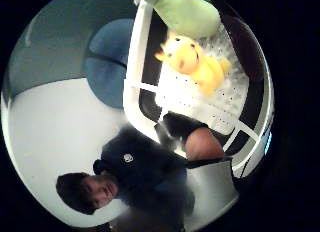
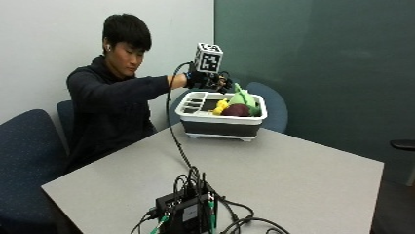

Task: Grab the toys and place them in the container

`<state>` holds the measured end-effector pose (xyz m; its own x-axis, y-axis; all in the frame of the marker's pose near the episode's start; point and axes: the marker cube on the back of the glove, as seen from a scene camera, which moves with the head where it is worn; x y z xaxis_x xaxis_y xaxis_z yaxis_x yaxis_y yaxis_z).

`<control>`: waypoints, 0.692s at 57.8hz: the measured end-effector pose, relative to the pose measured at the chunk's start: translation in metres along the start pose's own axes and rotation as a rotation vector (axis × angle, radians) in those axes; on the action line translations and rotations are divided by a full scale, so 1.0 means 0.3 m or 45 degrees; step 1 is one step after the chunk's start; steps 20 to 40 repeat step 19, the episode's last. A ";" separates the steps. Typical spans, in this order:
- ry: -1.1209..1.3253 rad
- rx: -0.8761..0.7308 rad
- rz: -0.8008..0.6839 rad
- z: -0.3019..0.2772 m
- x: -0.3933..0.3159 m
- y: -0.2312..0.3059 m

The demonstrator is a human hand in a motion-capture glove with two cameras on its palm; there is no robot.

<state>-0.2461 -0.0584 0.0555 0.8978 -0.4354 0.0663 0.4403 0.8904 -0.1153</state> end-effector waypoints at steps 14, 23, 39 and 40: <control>-0.269 0.592 0.139 -0.212 0.266 0.308; -0.250 0.773 0.168 -0.223 0.390 0.458; -0.250 0.773 0.168 -0.223 0.390 0.458; -0.250 0.773 0.168 -0.223 0.390 0.458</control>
